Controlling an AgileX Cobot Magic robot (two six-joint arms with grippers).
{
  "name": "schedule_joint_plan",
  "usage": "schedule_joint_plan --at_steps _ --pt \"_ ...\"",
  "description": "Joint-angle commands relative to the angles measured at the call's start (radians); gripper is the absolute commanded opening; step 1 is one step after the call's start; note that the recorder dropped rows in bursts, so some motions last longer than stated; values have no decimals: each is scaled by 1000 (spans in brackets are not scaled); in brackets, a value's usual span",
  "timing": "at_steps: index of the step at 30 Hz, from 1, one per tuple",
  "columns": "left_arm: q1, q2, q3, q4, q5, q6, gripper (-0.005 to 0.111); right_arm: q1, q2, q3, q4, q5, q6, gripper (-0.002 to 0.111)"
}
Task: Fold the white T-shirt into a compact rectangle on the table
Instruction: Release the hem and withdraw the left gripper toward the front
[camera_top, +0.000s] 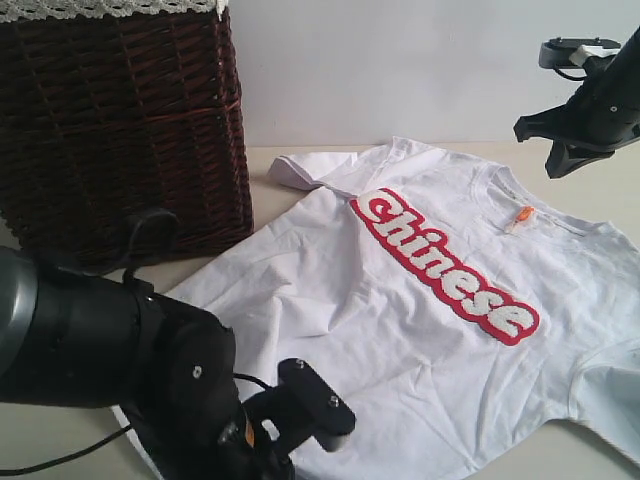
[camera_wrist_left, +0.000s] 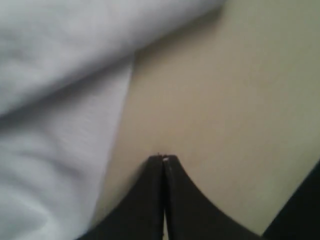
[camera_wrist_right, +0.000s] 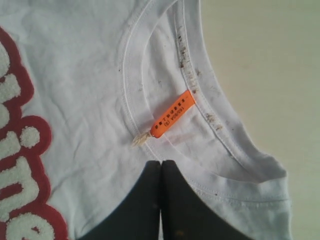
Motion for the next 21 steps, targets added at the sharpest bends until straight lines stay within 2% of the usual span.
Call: schedule_joint_plan --at_steps 1,7,13,17,21 --pt "-41 11 41 8 49 -7 0 1 -2 5 2 -8 -7 0" --pt "-39 -74 85 28 -35 -17 0 1 -2 5 2 -8 -7 0" --pt "-17 -177 85 106 -225 -112 0 1 -2 5 2 -6 -7 0" --pt "46 -117 85 166 -191 -156 0 1 -2 5 2 -2 -7 0" --pt "79 -35 91 184 -163 -146 0 1 -2 5 4 -2 -7 0"
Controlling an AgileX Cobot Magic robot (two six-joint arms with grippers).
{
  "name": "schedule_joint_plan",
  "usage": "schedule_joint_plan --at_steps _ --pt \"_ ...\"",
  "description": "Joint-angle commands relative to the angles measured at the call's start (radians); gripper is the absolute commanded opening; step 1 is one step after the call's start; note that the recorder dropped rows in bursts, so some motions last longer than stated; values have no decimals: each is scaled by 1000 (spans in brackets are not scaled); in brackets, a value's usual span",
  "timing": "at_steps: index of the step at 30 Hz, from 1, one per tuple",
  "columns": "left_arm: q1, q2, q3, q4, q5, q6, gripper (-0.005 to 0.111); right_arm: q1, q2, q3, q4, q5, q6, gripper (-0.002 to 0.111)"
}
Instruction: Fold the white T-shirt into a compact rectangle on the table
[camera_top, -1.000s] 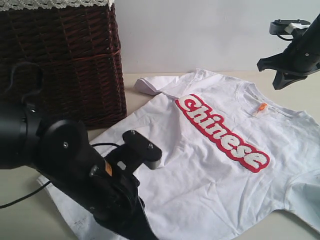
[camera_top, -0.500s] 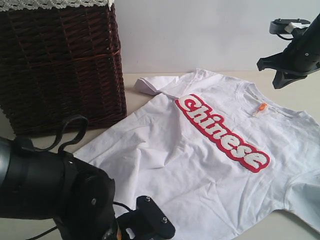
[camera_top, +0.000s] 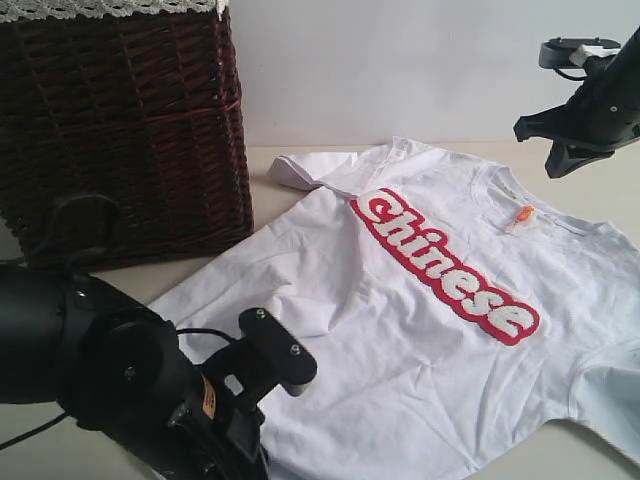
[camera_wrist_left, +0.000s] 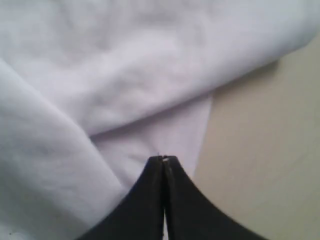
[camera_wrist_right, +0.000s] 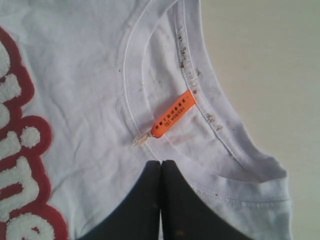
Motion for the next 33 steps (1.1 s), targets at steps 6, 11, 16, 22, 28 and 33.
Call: schedule_joint_plan --at_steps 6,11,16,22,28,33 --pt "117 95 6 87 -2 -17 0 1 -2 5 6 -2 -7 0" --pt "284 95 6 214 32 -156 0 1 -2 5 6 -4 -7 0" --pt "323 95 6 212 132 -147 0 1 -2 5 4 -15 -7 0" --pt "192 95 12 212 314 -129 0 1 -2 5 4 -21 -7 0" --pt "50 51 12 213 316 -106 0 1 -2 5 53 -13 -103 0" --pt "45 -67 12 165 204 -104 0 7 25 5 187 31 -254 12"
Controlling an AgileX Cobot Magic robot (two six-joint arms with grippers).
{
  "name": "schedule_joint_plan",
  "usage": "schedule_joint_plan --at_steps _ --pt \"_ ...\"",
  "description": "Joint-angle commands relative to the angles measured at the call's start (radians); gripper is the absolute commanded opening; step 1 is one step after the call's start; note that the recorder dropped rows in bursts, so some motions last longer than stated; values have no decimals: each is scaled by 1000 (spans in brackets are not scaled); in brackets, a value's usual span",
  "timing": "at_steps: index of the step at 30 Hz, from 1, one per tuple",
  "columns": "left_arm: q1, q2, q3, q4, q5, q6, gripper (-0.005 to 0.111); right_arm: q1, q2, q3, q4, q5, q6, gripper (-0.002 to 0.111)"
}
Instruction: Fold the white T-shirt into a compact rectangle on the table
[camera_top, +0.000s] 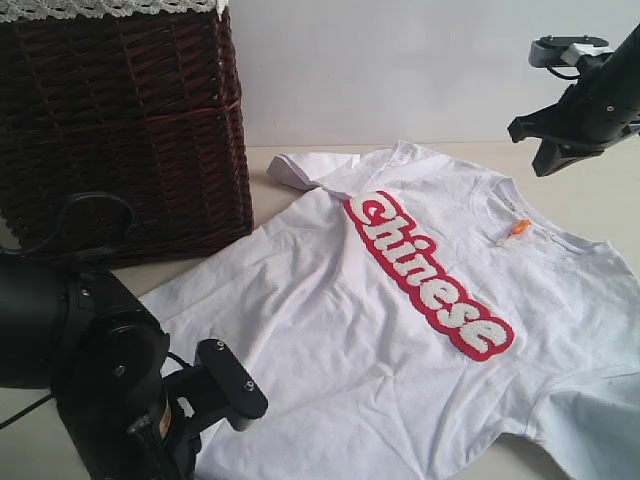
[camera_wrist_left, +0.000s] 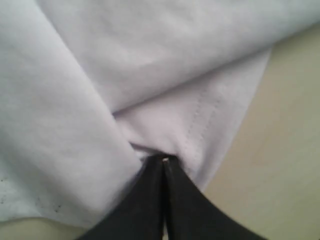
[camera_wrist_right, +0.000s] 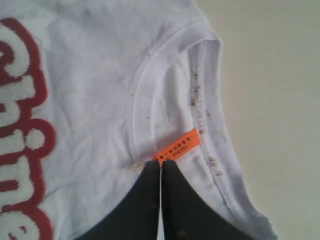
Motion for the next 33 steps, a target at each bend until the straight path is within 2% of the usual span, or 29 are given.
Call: schedule_joint_plan --at_steps 1,7,14,20,27,30,33 --pt "-10 -93 9 -79 -90 21 0 10 31 5 71 23 -91 14" --pt "-10 -89 11 -175 -265 36 0 36 77 5 -2 21 -61 20" --pt "-10 -5 42 -186 -266 22 0 47 87 5 -7 24 -45 20" --pt "-10 -26 90 -228 -301 20 0 47 87 5 -15 13 -45 20" --pt "-10 -56 140 -232 -299 20 0 47 142 5 -136 33 44 20" --pt "-10 -56 146 -232 -297 20 0 47 170 5 -143 48 44 16" --pt "-10 -56 146 -232 -309 20 0 47 195 5 -170 62 44 3"
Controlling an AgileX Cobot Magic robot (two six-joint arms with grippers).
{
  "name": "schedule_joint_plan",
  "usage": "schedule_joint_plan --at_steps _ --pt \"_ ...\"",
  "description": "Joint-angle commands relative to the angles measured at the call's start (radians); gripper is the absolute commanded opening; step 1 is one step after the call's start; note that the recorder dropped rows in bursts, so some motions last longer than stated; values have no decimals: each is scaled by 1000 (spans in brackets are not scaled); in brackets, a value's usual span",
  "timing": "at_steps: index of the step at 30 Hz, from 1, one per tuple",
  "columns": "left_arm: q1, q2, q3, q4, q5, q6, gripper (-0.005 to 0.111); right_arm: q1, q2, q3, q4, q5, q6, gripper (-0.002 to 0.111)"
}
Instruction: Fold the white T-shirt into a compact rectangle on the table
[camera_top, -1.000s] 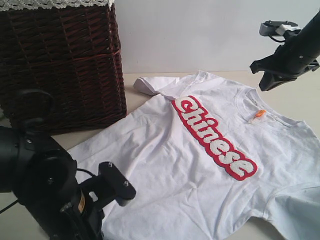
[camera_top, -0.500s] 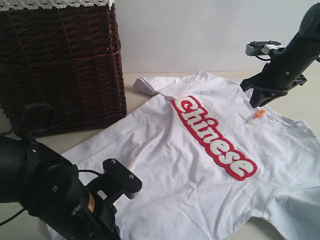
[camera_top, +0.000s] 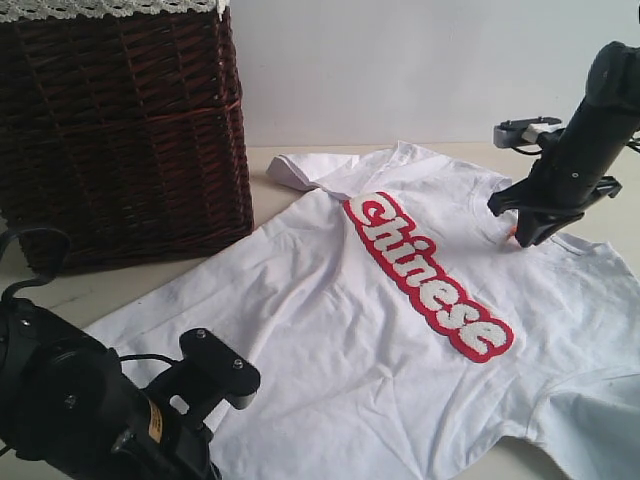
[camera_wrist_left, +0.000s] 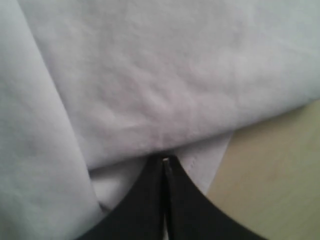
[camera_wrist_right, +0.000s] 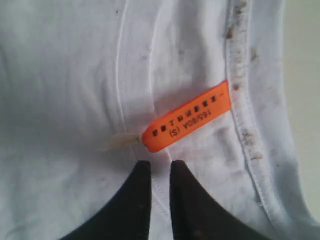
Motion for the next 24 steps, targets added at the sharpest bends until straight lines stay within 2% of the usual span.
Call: schedule_joint_plan --at_steps 1,4,9,17,20,24 --pt "-6 1 16 -5 8 -4 0 3 37 3 -46 24 4 0" --pt "-6 1 16 -5 33 -4 0 3 58 3 -134 20 75 0" --pt "-9 -3 28 -5 172 30 0 3 79 3 -270 -33 211 0" --pt "-46 -89 74 -37 222 56 0 3 80 3 -266 -71 212 0" --pt "-64 -162 74 -99 258 127 0 3 80 3 -266 -73 212 0" --pt "-64 -274 74 -106 297 135 0 3 80 3 -258 -72 212 0"
